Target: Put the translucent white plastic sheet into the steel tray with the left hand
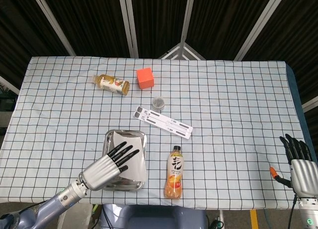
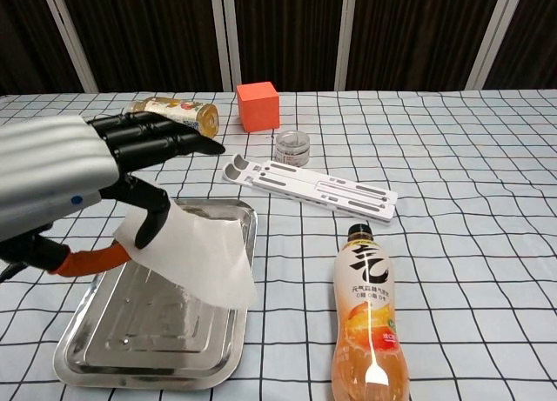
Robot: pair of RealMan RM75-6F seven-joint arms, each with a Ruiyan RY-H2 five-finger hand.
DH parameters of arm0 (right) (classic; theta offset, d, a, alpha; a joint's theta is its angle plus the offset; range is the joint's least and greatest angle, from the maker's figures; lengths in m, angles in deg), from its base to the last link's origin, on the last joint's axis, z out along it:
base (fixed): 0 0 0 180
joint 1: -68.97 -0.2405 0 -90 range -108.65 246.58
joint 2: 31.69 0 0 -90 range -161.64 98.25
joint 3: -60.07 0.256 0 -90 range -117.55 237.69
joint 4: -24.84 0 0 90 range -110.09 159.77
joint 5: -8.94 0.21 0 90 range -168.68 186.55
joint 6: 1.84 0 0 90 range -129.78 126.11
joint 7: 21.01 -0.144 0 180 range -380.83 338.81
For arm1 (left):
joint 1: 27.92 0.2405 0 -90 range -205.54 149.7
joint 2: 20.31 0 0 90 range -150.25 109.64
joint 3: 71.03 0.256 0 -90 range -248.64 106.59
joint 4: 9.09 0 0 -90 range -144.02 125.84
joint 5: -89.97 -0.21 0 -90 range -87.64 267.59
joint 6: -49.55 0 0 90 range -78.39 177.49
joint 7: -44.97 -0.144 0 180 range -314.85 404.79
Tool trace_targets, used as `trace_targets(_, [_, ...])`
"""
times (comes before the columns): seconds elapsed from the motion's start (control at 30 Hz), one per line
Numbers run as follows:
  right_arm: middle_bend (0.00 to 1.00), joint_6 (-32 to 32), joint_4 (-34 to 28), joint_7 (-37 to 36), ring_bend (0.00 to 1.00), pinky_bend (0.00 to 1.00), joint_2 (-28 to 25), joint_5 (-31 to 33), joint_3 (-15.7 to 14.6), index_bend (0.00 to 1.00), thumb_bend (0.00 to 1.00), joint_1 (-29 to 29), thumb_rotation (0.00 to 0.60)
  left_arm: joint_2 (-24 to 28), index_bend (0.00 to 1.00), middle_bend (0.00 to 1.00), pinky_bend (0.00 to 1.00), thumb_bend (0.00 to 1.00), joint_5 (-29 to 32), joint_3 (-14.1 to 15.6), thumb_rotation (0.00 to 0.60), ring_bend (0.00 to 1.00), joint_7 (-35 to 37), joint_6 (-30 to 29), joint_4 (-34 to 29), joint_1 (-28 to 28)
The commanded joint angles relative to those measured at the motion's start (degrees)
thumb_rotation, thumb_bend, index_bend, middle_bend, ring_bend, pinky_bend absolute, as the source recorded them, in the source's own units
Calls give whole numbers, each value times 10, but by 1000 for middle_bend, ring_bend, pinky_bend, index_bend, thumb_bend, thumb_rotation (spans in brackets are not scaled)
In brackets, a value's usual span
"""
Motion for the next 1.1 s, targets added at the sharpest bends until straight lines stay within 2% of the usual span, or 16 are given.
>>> trace_targets(0.03, [0, 0, 0, 1, 0, 0, 0, 0, 0, 0, 325, 0, 600, -3, 576, 19, 0, 505, -1, 16, 600, 0, 6, 12, 16, 4])
trace_targets(0.2, [0, 0, 0, 1, 0, 0, 0, 1, 0, 0, 325, 0, 600, -6, 574, 19, 0, 505, -9, 33, 600, 0, 12, 10, 41, 11])
trace_targets(0.33, [0, 0, 0, 2, 0, 0, 1, -1, 0, 0, 325, 0, 600, -8, 557, 12, 0, 502, 5, 32, 600, 0, 16, 15, 56, 15])
trace_targets(0.43, [0, 0, 0, 3, 0, 0, 1, -1, 0, 0, 325, 0, 600, -9, 507, 1, 0, 462, 16, 30, 600, 0, 17, 23, 58, 15])
trace_targets(0.63, [0, 1, 0, 3, 0, 0, 1, 1, 0, 0, 325, 0, 600, -8, 352, 0, 0, 324, 19, 30, 600, 0, 14, 29, 57, 13])
trace_targets(0.8, [0, 0, 0, 2, 0, 0, 0, 0, 0, 0, 325, 0, 600, -2, 114, 0, 0, 194, 19, 34, 600, 0, 14, 30, 50, 14])
trace_targets(0.87, [0, 0, 0, 2, 0, 0, 0, 0, 0, 0, 325, 0, 600, 13, 59, 0, 0, 164, 18, 38, 600, 0, 16, 24, 41, 17])
trace_targets(1.1, [0, 0, -1, 4, 0, 0, 1, 0, 0, 0, 325, 0, 600, 43, 0, 0, 0, 136, 51, 37, 600, 0, 26, 28, 14, 26])
